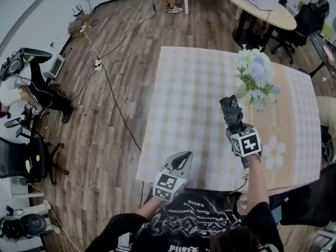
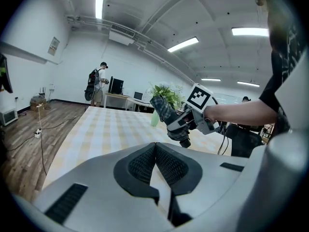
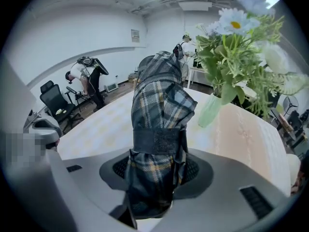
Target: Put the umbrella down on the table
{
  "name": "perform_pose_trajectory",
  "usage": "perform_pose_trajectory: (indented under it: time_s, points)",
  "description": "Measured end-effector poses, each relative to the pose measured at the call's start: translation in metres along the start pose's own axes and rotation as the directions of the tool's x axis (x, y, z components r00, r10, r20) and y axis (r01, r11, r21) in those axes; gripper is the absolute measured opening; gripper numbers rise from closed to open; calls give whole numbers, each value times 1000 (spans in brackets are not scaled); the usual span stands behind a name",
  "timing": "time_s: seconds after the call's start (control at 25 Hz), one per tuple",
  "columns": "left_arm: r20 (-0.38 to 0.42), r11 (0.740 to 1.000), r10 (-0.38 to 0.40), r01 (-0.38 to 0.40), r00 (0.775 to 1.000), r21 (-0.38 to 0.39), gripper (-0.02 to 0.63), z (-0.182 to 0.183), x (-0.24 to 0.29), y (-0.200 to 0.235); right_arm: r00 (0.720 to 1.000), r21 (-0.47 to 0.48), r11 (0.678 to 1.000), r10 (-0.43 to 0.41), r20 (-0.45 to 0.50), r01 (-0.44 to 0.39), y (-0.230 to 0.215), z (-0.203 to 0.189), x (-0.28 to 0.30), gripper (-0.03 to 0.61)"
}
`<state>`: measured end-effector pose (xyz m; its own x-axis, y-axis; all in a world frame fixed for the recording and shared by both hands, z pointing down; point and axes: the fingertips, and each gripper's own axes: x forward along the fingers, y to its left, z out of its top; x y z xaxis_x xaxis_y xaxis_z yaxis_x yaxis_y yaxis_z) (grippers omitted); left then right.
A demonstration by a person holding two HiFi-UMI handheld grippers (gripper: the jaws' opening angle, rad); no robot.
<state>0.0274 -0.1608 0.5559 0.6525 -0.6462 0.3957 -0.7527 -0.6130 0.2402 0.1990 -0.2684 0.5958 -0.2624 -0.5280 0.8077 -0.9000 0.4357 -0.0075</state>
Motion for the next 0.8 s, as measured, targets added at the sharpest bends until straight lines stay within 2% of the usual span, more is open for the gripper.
perform_pose_trajectory:
  time_s: [0.36, 0.6, 0.8]
  points:
    - [-52, 999, -10, 9, 999, -37, 20, -5, 10, 11, 993, -81, 996, 32, -110, -41, -5, 25, 50, 196]
    - [-75, 999, -13, 10, 997, -36, 20, -4, 20, 4, 973, -110, 988, 82, -217, -108, -14, 15, 74, 196]
    - [-91, 999, -22, 19, 996, -34, 20, -8, 21, 12, 952, -106, 986, 94, -290, -130, -3, 18, 100, 199]
